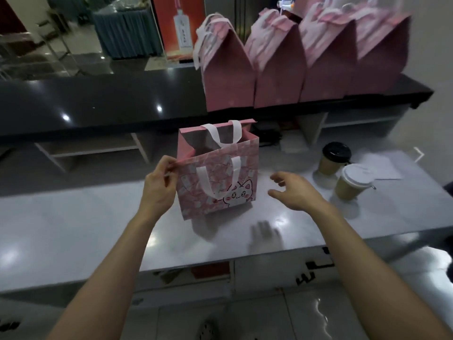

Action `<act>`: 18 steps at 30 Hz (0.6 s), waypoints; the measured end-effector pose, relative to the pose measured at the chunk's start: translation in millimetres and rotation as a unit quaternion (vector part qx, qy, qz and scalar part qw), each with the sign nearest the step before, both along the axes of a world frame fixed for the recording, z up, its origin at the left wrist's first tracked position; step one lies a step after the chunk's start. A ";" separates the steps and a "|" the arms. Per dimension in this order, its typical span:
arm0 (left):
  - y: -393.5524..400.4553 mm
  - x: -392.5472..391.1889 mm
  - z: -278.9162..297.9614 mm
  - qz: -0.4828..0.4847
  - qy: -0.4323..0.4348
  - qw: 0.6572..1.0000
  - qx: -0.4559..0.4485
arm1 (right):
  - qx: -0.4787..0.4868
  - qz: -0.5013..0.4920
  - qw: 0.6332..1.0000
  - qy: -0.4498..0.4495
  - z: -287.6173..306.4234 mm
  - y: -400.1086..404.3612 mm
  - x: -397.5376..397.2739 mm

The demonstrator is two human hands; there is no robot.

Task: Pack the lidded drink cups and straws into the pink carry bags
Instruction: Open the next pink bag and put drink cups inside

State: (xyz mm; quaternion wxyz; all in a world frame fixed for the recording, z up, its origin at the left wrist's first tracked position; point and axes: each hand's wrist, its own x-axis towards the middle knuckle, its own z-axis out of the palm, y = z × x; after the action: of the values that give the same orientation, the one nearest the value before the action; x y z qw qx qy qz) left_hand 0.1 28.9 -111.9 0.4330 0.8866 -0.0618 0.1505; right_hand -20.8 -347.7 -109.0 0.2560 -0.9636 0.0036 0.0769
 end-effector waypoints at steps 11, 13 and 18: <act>-85.7 56.1 -9.6 -0.123 0.094 0.987 0.037 | -0.003 -0.076 0.997 -0.021 22.8 -76.7 17.3; -81.8 63.5 -4.5 -0.137 0.100 0.985 0.037 | 0.000 -0.080 0.996 -0.038 29.6 -79.0 28.9; -61.6 88.2 19.8 -0.089 0.072 0.993 0.027 | -0.006 -0.129 0.986 -0.105 48.2 -73.8 61.3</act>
State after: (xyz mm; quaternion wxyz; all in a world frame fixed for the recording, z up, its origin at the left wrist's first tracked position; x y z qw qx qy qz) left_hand 88.4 -32.7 -92.1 0.4242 0.8973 -0.1132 0.0456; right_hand 40.4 -421.5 -60.7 0.2574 -0.9592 0.1014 -0.0583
